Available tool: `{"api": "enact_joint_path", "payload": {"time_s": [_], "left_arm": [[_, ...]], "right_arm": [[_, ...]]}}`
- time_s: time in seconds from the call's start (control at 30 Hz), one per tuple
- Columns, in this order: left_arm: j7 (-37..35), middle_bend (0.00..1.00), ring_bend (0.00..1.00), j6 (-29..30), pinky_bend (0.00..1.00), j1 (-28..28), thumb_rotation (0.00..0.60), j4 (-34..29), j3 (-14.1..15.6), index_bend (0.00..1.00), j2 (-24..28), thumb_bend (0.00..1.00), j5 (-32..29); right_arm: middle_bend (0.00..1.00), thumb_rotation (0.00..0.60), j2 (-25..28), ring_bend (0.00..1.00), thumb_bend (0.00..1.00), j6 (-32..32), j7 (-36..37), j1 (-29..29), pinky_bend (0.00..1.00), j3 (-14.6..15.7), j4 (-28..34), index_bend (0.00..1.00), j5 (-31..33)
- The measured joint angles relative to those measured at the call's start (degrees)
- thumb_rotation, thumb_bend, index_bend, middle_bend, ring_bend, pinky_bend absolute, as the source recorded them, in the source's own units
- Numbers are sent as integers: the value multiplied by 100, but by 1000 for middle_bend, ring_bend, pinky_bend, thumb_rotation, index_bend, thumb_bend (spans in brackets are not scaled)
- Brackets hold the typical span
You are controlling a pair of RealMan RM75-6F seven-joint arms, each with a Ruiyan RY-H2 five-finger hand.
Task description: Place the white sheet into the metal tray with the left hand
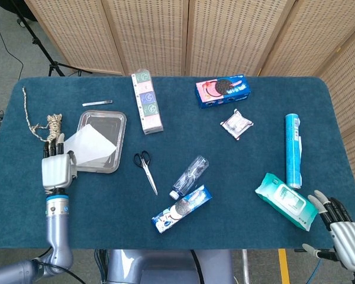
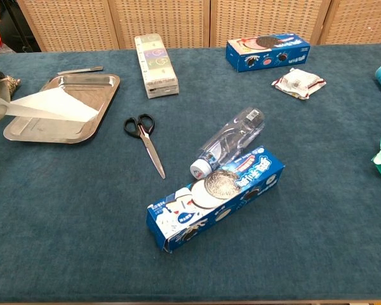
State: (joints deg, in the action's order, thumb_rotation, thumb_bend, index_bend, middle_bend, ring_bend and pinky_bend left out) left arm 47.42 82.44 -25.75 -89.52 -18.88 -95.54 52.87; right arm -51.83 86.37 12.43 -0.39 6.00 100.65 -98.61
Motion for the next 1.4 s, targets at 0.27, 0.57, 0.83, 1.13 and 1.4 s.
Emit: {"api": "enact_joint_path", "payload": {"time_s": [0.27,0.57,0.83,1.13,1.4], "left_arm": [[72,0,0,-7,0,-385,600,535,-303,674,-486,482,-394],[42,0,0,-121,0,-627,600,926,-594,674,-730,481,-828],[23,0,0,-101,0,-840,600,1130,-769,675,-972,479,-1123],[-11,0,0,-33,0,-1084,600,1328,-983,674,-1241,473,-1390],[-132,0,0,-48,0,-1194,600,1474,-975,674,-1348,445,-1398]], "right_arm": [[0,600,13,0,0,-47,110,40,0,8,-40,0,2],[0,600,26,0,0,-81,196,74,0,20,-69,0,-10],[0,600,31,0,0,-90,248,90,0,27,-82,0,-15],[0,600,33,0,0,-80,290,105,0,60,-113,0,-93],[0,600,34,0,0,-49,303,99,0,65,-120,0,-94]]}}
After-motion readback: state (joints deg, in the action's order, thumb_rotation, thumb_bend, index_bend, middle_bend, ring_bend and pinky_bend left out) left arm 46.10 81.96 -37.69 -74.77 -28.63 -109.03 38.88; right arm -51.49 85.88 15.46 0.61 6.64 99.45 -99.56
